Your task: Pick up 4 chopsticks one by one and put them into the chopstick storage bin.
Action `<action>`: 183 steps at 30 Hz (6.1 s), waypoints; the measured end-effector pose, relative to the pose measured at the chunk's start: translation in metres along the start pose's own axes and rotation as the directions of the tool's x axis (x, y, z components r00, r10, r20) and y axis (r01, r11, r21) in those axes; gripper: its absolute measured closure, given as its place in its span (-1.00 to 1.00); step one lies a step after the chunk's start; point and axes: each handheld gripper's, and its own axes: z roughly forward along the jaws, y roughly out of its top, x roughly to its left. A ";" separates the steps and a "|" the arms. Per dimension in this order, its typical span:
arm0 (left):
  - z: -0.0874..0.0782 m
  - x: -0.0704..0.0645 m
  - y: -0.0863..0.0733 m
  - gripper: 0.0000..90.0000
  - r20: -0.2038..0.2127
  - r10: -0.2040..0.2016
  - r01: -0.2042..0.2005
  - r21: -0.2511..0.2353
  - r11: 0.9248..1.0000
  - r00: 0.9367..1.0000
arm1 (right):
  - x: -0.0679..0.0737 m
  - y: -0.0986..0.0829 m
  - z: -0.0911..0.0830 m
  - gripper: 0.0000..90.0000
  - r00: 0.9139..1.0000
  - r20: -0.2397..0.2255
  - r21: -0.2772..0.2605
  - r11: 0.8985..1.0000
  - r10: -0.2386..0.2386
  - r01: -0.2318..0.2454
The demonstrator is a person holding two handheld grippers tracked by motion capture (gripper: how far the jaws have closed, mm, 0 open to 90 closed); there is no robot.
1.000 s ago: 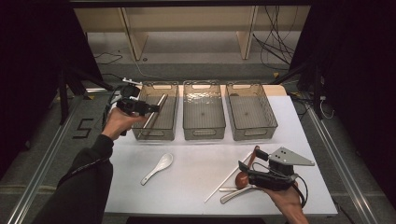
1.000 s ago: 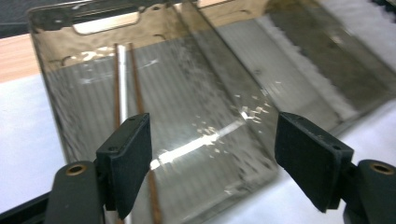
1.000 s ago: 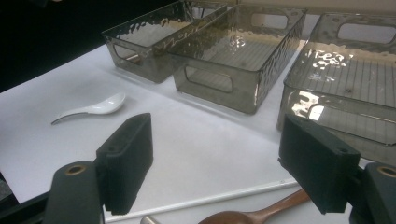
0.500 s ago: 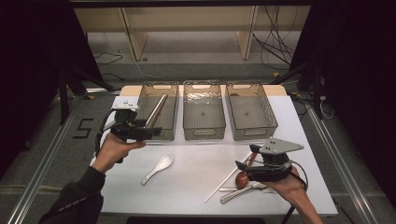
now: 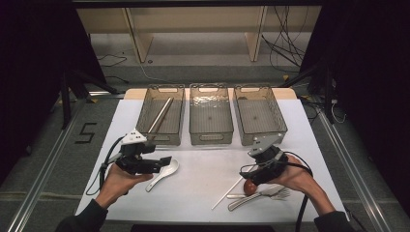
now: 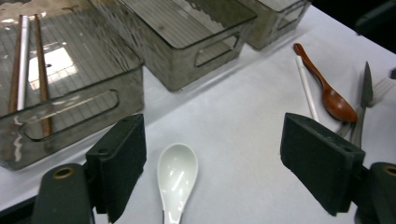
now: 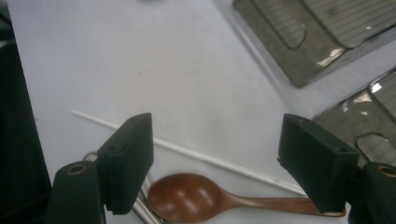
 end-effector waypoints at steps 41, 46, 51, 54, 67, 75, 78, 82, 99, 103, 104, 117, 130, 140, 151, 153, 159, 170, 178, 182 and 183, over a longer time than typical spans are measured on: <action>-0.018 -0.020 -0.029 -0.56 0.026 0.054 -0.053 -0.050 0.997 0.998 | -0.022 0.015 0.088 0.05 0.929 -0.235 0.395 0.846 -0.285 0.359; -0.018 -0.020 -0.029 -0.57 0.026 0.051 -0.050 -0.052 0.997 0.998 | -0.021 0.015 0.091 0.08 0.931 -0.239 0.404 0.844 -0.276 0.354; -0.018 -0.020 -0.029 -0.56 0.026 0.053 -0.052 -0.049 0.997 0.998 | -0.022 0.017 0.092 0.08 0.926 -0.243 0.396 0.842 -0.289 0.367; -0.018 -0.020 -0.029 -0.56 0.027 0.052 -0.050 -0.050 0.997 0.998 | -0.022 0.017 0.093 0.08 0.920 -0.258 0.396 0.837 -0.295 0.379; -0.018 -0.020 -0.028 -0.56 0.029 0.053 -0.051 -0.049 0.997 0.998 | -0.019 0.015 0.099 0.13 0.900 -0.301 0.448 0.786 -0.317 0.426; -0.017 -0.021 -0.028 -0.56 0.030 0.054 -0.052 -0.049 0.997 0.998 | -0.018 0.016 0.098 0.35 0.891 -0.323 0.444 0.781 -0.319 0.440; -0.016 -0.021 -0.028 -0.56 0.029 0.055 -0.053 -0.052 0.997 0.998 | -0.017 0.017 0.098 0.41 0.883 -0.333 0.444 0.771 -0.331 0.456; -0.016 -0.022 -0.028 -0.56 0.031 0.059 -0.057 -0.049 0.997 0.998 | -0.016 0.018 0.099 0.48 0.877 -0.341 0.447 0.762 -0.339 0.469; -0.016 -0.023 -0.028 -0.56 0.037 0.060 -0.058 -0.039 0.998 0.998 | -0.016 0.020 0.100 0.87 0.850 -0.373 0.431 0.742 -0.372 0.514; -0.016 -0.022 -0.028 -0.56 0.033 0.062 -0.061 -0.042 0.997 0.998 | -0.015 0.020 0.100 0.89 0.843 -0.378 0.427 0.736 -0.383 0.525; -0.016 -0.022 -0.028 -0.56 0.032 0.061 -0.059 -0.042 0.997 0.998 | -0.015 0.020 0.100 0.89 0.842 -0.378 0.426 0.735 -0.385 0.527; -0.017 -0.018 -0.028 -0.56 0.029 0.048 -0.046 -0.049 0.998 0.998 | -0.016 0.028 0.095 0.90 0.852 -0.315 0.379 0.768 -0.418 0.516; -0.014 -0.016 -0.025 -0.56 0.039 0.060 -0.060 -0.015 0.998 0.997 | -0.006 0.050 0.072 0.90 0.844 -0.234 0.316 0.783 -0.482 0.535; -0.003 -0.023 -0.007 -0.56 0.068 0.106 -0.109 0.039 0.993 0.992 | 0.018 0.060 0.055 0.90 0.841 -0.168 0.275 0.794 -0.515 0.542; 0.022 -0.048 0.017 -0.53 0.128 0.230 -0.252 0.189 0.949 0.965 | 0.045 0.072 0.043 0.90 0.810 -0.125 0.250 0.772 -0.573 0.585; 0.027 -0.051 0.018 -0.48 0.144 0.250 -0.277 0.223 0.934 0.958 | 0.047 0.072 0.043 0.90 0.808 -0.125 0.246 0.771 -0.576 0.588; 0.039 -0.056 0.018 -0.36 0.177 0.289 -0.331 0.305 0.893 0.941 | 0.052 0.074 0.044 0.90 0.795 -0.129 0.249 0.757 -0.593 0.604; 0.053 -0.061 0.019 0.02 0.255 0.339 -0.416 0.376 0.828 0.906 | 0.059 0.074 0.047 0.90 0.786 -0.130 0.254 0.746 -0.605 0.616; 0.061 -0.067 0.019 0.37 0.306 0.340 -0.444 0.393 0.806 0.889 | 0.062 0.075 0.046 0.90 0.779 -0.125 0.239 0.743 -0.615 0.625; 0.063 -0.071 0.021 0.52 0.338 0.342 -0.461 0.393 0.796 0.877 | 0.064 0.075 0.046 0.90 0.783 -0.131 0.236 0.748 -0.607 0.620; 0.064 -0.072 0.020 0.56 0.344 0.344 -0.467 0.394 0.792 0.874 | 0.065 0.075 0.046 0.90 0.782 -0.133 0.234 0.747 -0.609 0.622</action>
